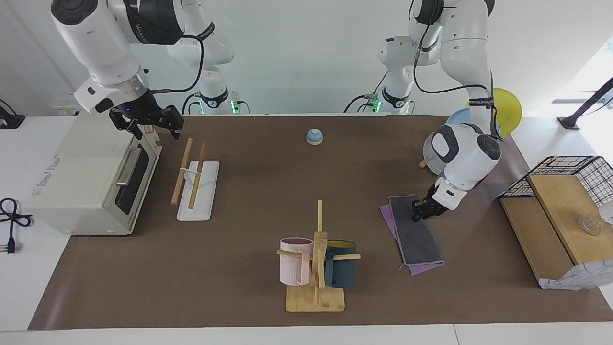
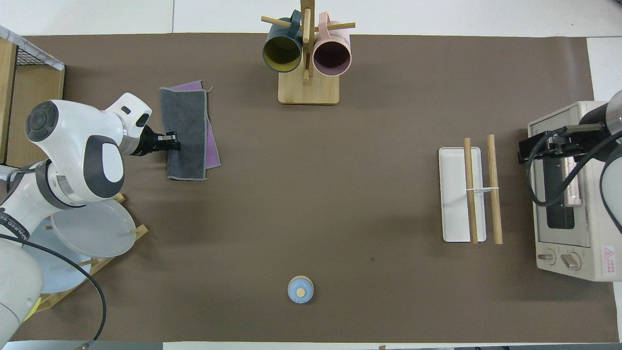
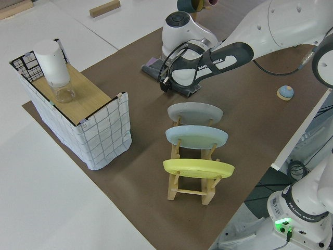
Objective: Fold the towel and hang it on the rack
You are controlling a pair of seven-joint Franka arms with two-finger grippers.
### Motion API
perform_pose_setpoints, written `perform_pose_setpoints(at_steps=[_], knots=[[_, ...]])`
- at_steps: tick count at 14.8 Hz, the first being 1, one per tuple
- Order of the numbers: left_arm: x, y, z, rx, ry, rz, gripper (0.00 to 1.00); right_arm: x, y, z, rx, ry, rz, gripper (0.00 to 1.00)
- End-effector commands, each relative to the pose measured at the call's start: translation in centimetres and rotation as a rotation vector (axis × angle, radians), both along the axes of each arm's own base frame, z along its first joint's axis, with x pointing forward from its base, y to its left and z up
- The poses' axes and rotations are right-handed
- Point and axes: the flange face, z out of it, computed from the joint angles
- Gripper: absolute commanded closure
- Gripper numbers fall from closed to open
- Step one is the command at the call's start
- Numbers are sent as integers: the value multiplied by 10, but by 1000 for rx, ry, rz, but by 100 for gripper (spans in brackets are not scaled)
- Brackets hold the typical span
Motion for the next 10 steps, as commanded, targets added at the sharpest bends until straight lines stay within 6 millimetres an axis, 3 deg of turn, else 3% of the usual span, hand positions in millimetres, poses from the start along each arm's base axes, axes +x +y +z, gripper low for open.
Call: perform_pose_setpoints(at_steps=[1,4,6,10], knots=[[2,0,-6,-14,3,0,100,-9,-1,-1,20,-17,22,0],[3,1,-3,-23,4,14,100,-15,-4,-6,18,-2,13,0],[11,-1,14,-59,35,41,100,-13,-7,-7,19,-13,13,0],[34,-9,86,-102,112,148,100,-10,11,-5,42,-43,24,0]])
